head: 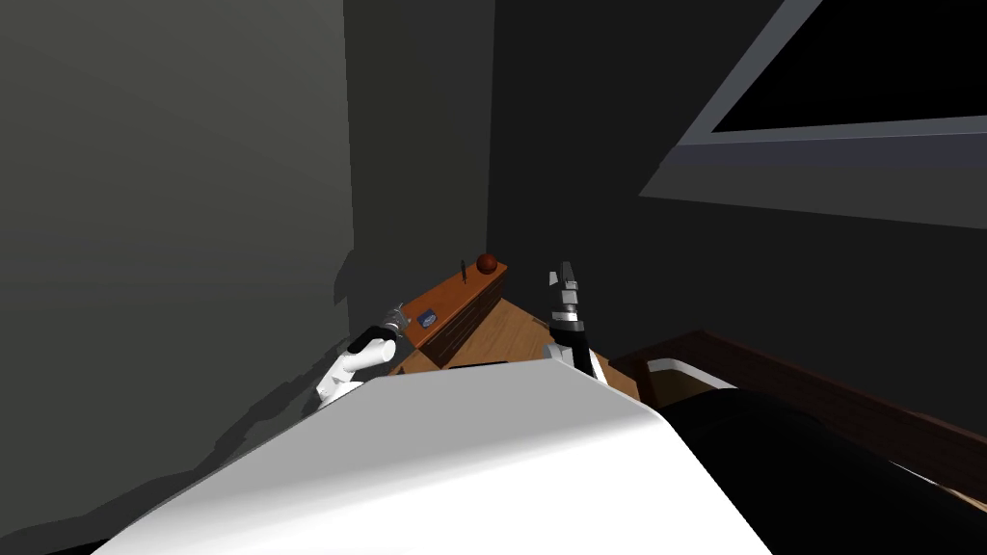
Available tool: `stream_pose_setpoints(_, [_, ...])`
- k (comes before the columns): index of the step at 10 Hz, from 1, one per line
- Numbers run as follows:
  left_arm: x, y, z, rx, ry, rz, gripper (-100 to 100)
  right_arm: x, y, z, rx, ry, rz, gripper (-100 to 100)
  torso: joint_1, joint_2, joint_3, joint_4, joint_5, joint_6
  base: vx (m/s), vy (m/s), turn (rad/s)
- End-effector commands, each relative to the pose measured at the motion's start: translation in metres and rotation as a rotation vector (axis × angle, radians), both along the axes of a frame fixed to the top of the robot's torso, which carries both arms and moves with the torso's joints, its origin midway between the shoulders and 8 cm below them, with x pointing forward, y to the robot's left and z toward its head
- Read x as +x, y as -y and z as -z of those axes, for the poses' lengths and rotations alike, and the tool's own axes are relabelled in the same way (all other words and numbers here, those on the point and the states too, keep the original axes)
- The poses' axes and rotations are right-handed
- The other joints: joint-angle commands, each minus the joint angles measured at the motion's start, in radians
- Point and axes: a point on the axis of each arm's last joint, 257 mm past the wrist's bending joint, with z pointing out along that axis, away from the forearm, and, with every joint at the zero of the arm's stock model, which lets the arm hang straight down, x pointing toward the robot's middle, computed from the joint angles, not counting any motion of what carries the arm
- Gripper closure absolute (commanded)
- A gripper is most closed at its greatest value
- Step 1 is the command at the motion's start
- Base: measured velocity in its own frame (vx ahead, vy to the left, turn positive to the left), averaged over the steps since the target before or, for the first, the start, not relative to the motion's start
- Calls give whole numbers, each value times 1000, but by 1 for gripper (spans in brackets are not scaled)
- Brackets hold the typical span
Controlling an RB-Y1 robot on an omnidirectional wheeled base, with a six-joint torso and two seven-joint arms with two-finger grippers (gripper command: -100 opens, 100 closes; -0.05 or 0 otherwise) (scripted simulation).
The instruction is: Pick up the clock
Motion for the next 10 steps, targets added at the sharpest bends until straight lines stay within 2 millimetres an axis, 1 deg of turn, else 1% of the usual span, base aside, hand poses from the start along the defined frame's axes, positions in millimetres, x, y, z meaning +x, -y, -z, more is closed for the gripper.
stream_pose_setpoints(1, [-11, -10, 23, -20, -61, -20, -100, 0, 0, 0, 0, 0, 0, 0, 0, 0, 0, 0, 0, 0, 17, 1, 5])
stream_pose_setpoints(2, [-8, -14, 30, -45, -99, -32, -100, 0, 0, 0, 0, 0, 0, 0, 0, 0, 0, 0, 0, 0, 25, 1, 18])
stream_pose_setpoints(3, [-13, -17, 40, -48, -120, -40, -100, 0, 0, 0, 0, 0, 0, 0, 0, 0, 0, 0, 0, 0, 22, 0, 8])
stream_pose_setpoints(4, [-10, -20, 46, -72, -156, -52, -100, 0, 0, 0, 0, 0, 0, 0, 0, 0, 0, 0, 0, 0, 26, 1, 13])
stream_pose_setpoints(5, [-19, -24, 61, -78, -189, -64, -100, 0, 0, 0, 0, 0, 0, 0, 0, 0, 0, 0, 0, 0, 23, 2, 4])
stream_pose_setpoints(6, [-14, -26, 65, -100, -218, -75, -100, 0, 0, 0, 0, 0, 0, 0, 0, 0, 0, 0, 0, 0, 24, -2, 12])
stream_pose_setpoints(7, [-23, -29, 77, -106, -250, -85, -100, 0, 0, 0, 0, 0, 0, 0, 0, 0, 0, 0, 0, 0, 22, 1, 5])
stream_pose_setpoints(8, [-18, -31, 80, -128, -277, -95, -100, 0, 0, 0, 0, 0, 0, 0, 0, 0, 0, 0, 0, 0, 34, -3, 12])
stream_pose_setpoints(9, [-27, -33, 93, -134, -311, -105, -100, 0, 0, 0, 0, 0, 0, 0, 0, -1, 0, 0, 0, 0, 32, -2, -1])
stream_pose_setpoints(10, [-22, -33, 93, -155, -337, -112, -100, 0, 0, 0, 0, 0, 0, 0, 0, 0, 0, 0, 0, 0, 32, -1, 7])
